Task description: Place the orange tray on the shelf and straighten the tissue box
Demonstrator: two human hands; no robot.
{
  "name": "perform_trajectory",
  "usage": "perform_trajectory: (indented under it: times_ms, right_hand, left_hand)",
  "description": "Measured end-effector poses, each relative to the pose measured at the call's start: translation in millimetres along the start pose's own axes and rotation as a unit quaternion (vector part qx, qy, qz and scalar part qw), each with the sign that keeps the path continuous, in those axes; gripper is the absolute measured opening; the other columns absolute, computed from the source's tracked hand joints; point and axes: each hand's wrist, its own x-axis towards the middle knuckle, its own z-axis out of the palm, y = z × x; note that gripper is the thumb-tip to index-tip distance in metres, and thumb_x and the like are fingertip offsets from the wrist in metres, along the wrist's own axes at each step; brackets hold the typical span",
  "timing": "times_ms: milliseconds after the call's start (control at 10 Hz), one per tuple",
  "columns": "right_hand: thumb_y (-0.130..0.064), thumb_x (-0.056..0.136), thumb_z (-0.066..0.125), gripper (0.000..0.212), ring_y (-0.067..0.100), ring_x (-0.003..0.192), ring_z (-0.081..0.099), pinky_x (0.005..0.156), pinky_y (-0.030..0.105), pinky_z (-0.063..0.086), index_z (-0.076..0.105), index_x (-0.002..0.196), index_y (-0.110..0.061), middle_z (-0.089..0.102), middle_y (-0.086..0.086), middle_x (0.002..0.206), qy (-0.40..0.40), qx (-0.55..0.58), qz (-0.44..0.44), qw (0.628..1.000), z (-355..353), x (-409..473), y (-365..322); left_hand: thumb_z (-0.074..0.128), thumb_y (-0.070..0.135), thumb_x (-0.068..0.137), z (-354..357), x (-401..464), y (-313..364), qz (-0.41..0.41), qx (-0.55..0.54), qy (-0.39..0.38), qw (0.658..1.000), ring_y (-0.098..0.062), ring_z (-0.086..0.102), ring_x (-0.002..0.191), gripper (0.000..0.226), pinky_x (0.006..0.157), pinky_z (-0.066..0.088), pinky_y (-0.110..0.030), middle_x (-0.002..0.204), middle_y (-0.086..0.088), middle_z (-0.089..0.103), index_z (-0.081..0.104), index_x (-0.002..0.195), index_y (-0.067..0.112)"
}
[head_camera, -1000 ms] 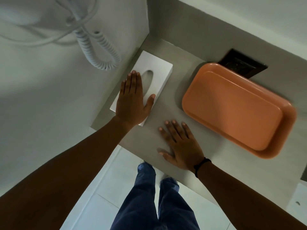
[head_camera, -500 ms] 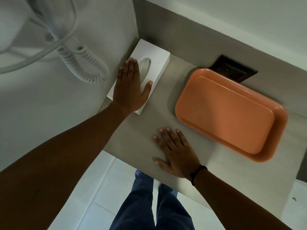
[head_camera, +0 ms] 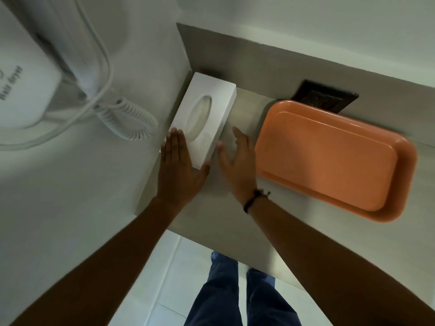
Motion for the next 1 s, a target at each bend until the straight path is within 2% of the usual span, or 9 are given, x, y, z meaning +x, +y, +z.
perform_trajectory:
  times_ms: [100, 200, 300, 400, 700, 900, 1000]
  right_hand:
    - [-0.027, 0.110, 0.066, 0.052, 0.035, 0.142, 0.060, 0.121, 0.054, 0.052, 0.055, 0.155, -0.003, 0.064, 0.011, 0.147, -0.008, 0.104, 0.109, 0.988, 14, 45, -35]
    - [-0.025, 0.107, 0.071, 0.060, 0.036, 0.140, 0.063, 0.122, 0.050, 0.052, 0.052, 0.159, -0.002, 0.064, 0.020, 0.150, -0.036, 0.077, 0.163, 0.983, 20, 64, -40]
    - [-0.021, 0.106, 0.072, 0.053, 0.040, 0.133, 0.065, 0.117, 0.051, 0.053, 0.057, 0.151, 0.003, 0.067, 0.026, 0.140, -0.040, 0.049, 0.156, 0.986, 24, 72, -35]
    - [-0.022, 0.106, 0.072, 0.056, 0.040, 0.135, 0.064, 0.119, 0.052, 0.052, 0.055, 0.154, 0.003, 0.066, 0.026, 0.143, -0.044, 0.049, 0.159, 0.985, 27, 79, -34]
    - [-0.020, 0.107, 0.071, 0.058, 0.040, 0.142, 0.061, 0.123, 0.050, 0.049, 0.053, 0.155, 0.008, 0.063, 0.027, 0.151, -0.061, 0.053, 0.166, 0.983, 38, 101, -43]
    - [-0.022, 0.107, 0.072, 0.058, 0.037, 0.140, 0.063, 0.123, 0.050, 0.050, 0.054, 0.155, 0.005, 0.065, 0.023, 0.148, -0.061, 0.071, 0.163, 0.982, 39, 103, -46]
    - [-0.030, 0.108, 0.071, 0.046, 0.025, 0.104, 0.065, 0.102, 0.047, 0.056, 0.065, 0.137, 0.004, 0.068, 0.010, 0.110, -0.048, 0.061, 0.149, 0.986, 32, 88, -35]
  left_hand:
    - [0.049, 0.066, 0.104, 4, -18, -7, -0.003, 0.016, -0.041, 0.999, -0.039, 0.009, 0.168, 0.106, 0.137, 0.014, -0.054, 0.179, -0.026, 0.009, 0.007, 0.170, -0.006]
    - [0.045, 0.065, 0.105, 6, -19, -10, -0.010, 0.015, -0.051, 0.999, -0.037, 0.006, 0.168, 0.103, 0.137, 0.014, -0.053, 0.180, -0.025, 0.007, 0.006, 0.170, -0.005]
    - [0.049, 0.061, 0.106, 9, -15, -8, -0.016, 0.008, -0.044, 0.999, -0.037, 0.004, 0.168, 0.101, 0.137, 0.010, -0.051, 0.180, -0.024, 0.007, 0.006, 0.170, -0.004]
    - [0.056, 0.057, 0.106, 10, -9, -7, -0.020, 0.004, -0.036, 0.999, -0.037, 0.003, 0.168, 0.102, 0.137, 0.007, -0.049, 0.180, -0.024, 0.006, 0.006, 0.171, -0.004]
    - [0.050, 0.057, 0.102, 6, 11, -16, -0.017, -0.003, -0.027, 0.999, -0.040, 0.006, 0.168, 0.101, 0.136, 0.004, -0.047, 0.179, -0.027, 0.010, 0.009, 0.169, -0.007]
    - [0.050, 0.055, 0.103, 8, 9, -16, -0.018, -0.022, -0.020, 0.999, -0.041, 0.004, 0.168, 0.100, 0.136, 0.007, -0.052, 0.179, -0.026, 0.007, 0.008, 0.169, -0.007]
    - [0.045, 0.049, 0.103, 6, 15, -11, 0.011, -0.023, 0.021, 0.999, -0.043, 0.003, 0.167, 0.091, 0.136, 0.007, -0.057, 0.179, -0.027, 0.008, 0.014, 0.170, -0.005]
